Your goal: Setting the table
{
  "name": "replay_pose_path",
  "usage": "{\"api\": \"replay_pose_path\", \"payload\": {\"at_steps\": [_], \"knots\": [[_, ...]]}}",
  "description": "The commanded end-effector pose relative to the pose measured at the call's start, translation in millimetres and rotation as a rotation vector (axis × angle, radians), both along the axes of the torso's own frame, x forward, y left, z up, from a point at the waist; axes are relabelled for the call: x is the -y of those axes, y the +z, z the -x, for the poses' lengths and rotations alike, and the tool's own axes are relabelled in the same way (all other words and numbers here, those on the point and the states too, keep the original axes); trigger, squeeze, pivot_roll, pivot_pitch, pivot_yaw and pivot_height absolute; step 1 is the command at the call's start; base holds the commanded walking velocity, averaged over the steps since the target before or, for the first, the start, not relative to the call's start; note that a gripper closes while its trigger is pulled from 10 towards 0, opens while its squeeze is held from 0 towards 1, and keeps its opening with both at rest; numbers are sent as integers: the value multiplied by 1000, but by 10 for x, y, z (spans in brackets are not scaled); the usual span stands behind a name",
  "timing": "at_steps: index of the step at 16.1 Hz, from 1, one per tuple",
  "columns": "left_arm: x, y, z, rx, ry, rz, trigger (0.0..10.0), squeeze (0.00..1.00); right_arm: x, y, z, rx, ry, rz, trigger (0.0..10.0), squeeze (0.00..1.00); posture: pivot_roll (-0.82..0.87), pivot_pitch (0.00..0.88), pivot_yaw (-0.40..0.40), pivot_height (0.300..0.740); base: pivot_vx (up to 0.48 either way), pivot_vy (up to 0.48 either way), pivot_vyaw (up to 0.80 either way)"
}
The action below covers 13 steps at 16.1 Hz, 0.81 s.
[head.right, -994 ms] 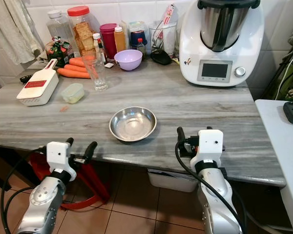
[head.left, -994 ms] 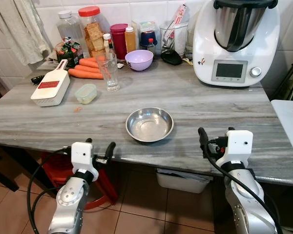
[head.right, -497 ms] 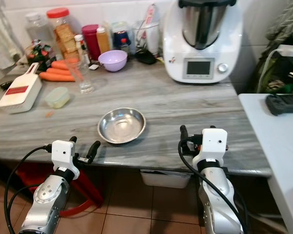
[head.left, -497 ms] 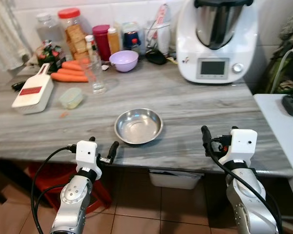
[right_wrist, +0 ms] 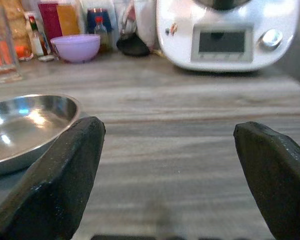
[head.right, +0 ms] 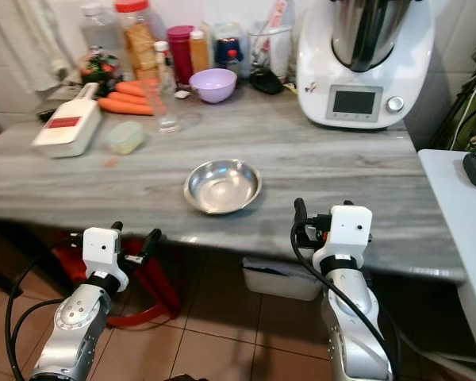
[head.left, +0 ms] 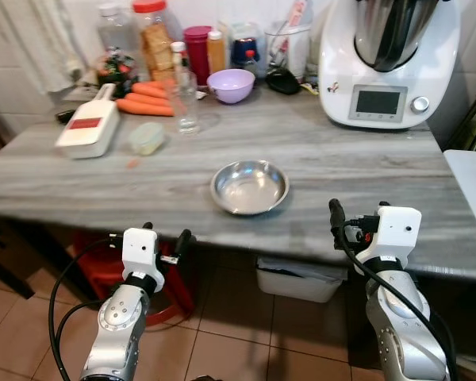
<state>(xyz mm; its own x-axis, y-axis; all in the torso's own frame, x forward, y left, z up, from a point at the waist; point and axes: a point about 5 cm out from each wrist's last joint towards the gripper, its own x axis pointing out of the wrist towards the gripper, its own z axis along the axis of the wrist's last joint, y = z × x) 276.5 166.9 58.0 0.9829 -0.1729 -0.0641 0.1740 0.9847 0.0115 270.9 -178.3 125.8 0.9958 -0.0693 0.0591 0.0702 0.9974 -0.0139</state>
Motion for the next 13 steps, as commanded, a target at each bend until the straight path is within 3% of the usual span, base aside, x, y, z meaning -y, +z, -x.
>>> {"api": "replay_pose_path", "payload": {"at_steps": [1, 2, 13], "knots": [[-46, -10, 6, -11, 13, -22, 10000, 0, 9, -27, 8, -11, -10, 17, 10000, 0, -54, 0, 102, 740, -292, 0, 0], [-44, -10, 2, -12, 14, -22, 10000, 0, -2, -35, 6, -32, 3, -30, 10000, 0, -58, 0, 103, 740, -296, 0, 0], [-19, -16, -22, -16, 15, -18, 10000, 0, -12, -11, -13, -17, 36, -46, 10000, 0, -59, 0, 100, 740, -310, 0, 0]]}}
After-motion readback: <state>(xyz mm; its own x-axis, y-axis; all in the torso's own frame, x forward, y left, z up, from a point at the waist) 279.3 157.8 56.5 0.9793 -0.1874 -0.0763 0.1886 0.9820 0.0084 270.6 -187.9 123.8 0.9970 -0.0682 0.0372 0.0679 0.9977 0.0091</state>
